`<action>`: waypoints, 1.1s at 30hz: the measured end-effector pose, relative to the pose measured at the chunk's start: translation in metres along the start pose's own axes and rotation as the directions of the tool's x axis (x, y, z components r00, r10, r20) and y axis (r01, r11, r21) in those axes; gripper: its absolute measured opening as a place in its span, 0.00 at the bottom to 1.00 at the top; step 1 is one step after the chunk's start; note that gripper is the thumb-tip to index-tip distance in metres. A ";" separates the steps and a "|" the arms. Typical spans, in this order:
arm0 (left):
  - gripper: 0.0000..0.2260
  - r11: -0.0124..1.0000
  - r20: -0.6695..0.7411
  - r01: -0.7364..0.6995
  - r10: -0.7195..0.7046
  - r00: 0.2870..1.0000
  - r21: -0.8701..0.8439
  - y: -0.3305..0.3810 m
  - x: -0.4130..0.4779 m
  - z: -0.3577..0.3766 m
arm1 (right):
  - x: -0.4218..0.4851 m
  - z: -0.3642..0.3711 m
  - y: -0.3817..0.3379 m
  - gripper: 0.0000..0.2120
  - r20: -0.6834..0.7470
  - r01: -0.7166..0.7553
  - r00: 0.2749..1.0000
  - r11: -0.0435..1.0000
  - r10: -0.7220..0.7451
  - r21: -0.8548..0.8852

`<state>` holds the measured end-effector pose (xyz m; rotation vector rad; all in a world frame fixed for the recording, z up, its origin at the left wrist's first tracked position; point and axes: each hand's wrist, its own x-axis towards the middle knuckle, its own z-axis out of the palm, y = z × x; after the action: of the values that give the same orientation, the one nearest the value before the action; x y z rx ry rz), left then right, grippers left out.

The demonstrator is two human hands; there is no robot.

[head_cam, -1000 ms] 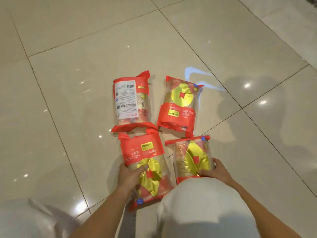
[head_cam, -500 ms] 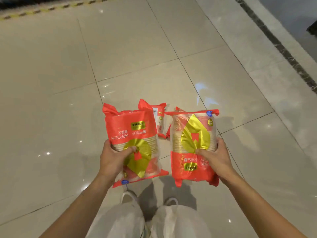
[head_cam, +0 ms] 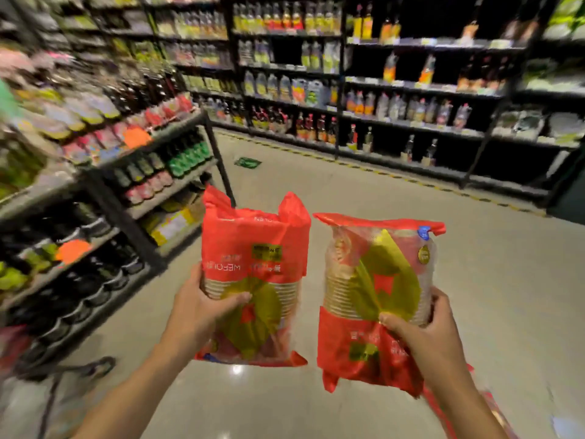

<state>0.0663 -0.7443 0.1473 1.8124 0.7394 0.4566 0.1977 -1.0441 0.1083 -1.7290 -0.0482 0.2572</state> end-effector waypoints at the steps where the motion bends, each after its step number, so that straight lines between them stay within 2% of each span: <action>1: 0.28 1.000 -0.070 0.006 -0.006 0.998 -0.003 -0.004 -0.016 -0.040 | -0.013 0.028 -0.014 0.40 0.072 0.019 0.997 1.000 -0.019 0.002; 4: 0.27 0.998 -0.271 0.032 -0.048 0.962 -0.062 -0.027 -0.069 -0.151 | -0.058 0.119 -0.049 0.44 0.284 0.103 0.953 0.995 -0.102 0.013; 7: 0.30 0.987 -0.440 0.045 -0.108 0.892 -0.152 -0.058 -0.122 -0.254 | -0.112 0.217 -0.069 0.45 0.430 0.158 0.889 0.987 -0.157 0.035; 11: 0.33 0.982 -0.587 0.065 -0.158 0.794 -0.176 -0.114 -0.193 -0.387 | -0.202 0.353 -0.076 0.39 0.585 0.197 0.789 0.979 -0.190 0.052; 14: 0.29 0.971 -0.653 0.106 -0.222 0.724 -0.213 -0.157 -0.245 -0.483 | -0.274 0.450 -0.074 0.30 0.659 0.194 0.729 0.979 -0.186 0.063; 17: 0.36 0.954 -0.703 0.152 -0.293 0.648 -0.257 -0.188 -0.285 -0.565 | -0.340 0.530 -0.077 0.29 0.729 0.149 0.671 0.988 -0.137 0.049; 20: 0.42 0.942 -0.744 0.182 -0.334 0.579 -0.281 -0.209 -0.295 -0.634 | -0.386 0.595 -0.080 0.35 0.777 0.165 0.615 0.985 -0.135 0.041; 23: 0.43 0.940 -0.751 0.170 -0.340 0.566 -0.297 -0.236 -0.288 -0.688 | -0.409 0.657 -0.083 0.39 0.795 0.152 0.595 0.988 -0.117 0.031; 26: 0.31 0.921 -0.738 0.179 -0.384 0.555 -0.345 -0.265 -0.266 -0.733 | -0.418 0.720 -0.083 0.38 0.802 0.134 0.591 0.991 -0.089 0.010; 28: 0.27 0.913 -0.728 0.202 -0.406 0.553 -0.355 -0.283 -0.243 -0.764 | -0.417 0.765 -0.078 0.35 0.806 0.112 0.588 0.994 -0.068 0.002; 30: 0.31 0.914 -0.721 0.221 -0.403 0.563 -0.339 -0.303 -0.216 -0.796 | -0.415 0.811 -0.071 0.34 0.797 0.086 0.602 0.996 -0.046 -0.007; 33: 0.42 0.897 -0.704 0.285 -0.443 0.555 -0.339 -0.328 -0.170 -0.848 | -0.404 0.882 -0.060 0.39 0.780 0.004 0.625 0.999 0.040 -0.054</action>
<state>-0.6758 -0.1926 0.1460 1.1673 1.5818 1.0093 -0.3636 -0.2506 0.0918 -1.5416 -0.6915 1.0322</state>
